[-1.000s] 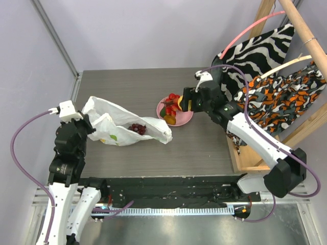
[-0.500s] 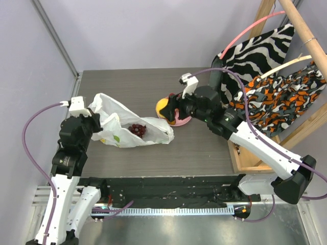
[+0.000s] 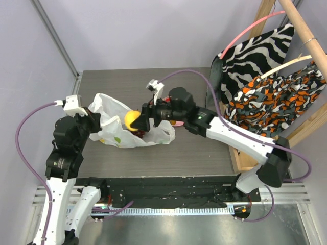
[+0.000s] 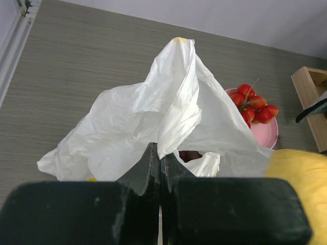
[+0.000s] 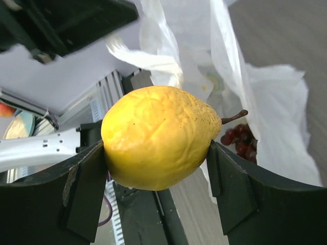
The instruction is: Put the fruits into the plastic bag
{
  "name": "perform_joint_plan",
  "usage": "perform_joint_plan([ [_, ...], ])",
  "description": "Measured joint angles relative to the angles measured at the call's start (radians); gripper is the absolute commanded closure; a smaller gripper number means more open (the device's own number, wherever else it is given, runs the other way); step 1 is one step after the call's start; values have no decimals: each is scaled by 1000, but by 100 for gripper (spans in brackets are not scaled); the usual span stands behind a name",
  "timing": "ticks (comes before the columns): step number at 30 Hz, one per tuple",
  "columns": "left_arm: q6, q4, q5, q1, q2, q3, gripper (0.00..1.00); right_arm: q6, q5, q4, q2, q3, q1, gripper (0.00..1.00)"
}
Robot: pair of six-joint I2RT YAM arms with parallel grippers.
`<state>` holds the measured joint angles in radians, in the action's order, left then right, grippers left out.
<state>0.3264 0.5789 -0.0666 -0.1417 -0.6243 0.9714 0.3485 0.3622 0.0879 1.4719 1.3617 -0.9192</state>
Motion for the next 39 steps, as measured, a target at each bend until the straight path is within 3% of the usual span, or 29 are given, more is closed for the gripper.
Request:
perform_joint_plan([
  [7, 6, 31, 6, 0, -2, 21, 100, 39, 23, 27, 160, 9, -8, 71],
  [16, -4, 66, 38, 0, 1, 24, 100, -3, -222, 151, 257, 136, 2, 71],
  [24, -16, 99, 52, 0, 13, 53, 100, -9, -345, 183, 315, 220, 27, 72],
  [31, -15, 100, 77, 0, 13, 55, 100, -2, -422, 192, 468, 312, -56, 72],
  [39, -12, 95, 77, 0, 13, 51, 100, 12, -436, 200, 509, 318, -144, 70],
])
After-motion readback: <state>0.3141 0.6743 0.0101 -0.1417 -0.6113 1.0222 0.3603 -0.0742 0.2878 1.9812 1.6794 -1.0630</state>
